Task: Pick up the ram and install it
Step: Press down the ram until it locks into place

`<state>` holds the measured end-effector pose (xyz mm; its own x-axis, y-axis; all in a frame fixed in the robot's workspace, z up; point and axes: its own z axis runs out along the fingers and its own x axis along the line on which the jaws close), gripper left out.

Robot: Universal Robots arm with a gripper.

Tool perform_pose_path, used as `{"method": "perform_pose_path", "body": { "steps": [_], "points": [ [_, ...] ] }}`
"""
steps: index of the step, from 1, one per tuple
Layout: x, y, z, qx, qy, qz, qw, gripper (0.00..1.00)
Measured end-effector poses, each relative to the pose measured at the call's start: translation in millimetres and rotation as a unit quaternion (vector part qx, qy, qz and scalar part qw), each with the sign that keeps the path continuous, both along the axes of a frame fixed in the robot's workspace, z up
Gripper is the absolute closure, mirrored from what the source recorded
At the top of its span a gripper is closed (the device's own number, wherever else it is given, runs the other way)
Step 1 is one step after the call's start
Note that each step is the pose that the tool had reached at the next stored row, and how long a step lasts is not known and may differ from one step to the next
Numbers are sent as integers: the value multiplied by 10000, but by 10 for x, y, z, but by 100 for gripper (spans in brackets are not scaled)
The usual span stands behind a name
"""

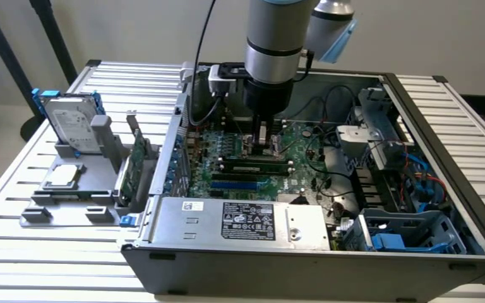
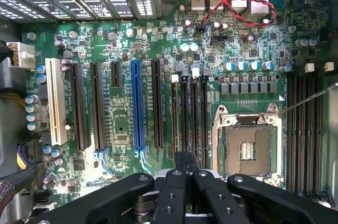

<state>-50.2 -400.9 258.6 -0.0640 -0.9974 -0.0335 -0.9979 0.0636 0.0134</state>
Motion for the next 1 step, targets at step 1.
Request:
{"method": "perform_pose_path", "body": {
  "steps": [1],
  "points": [
    [0,0,0,0,0,0,10000,89]
  ]
}}
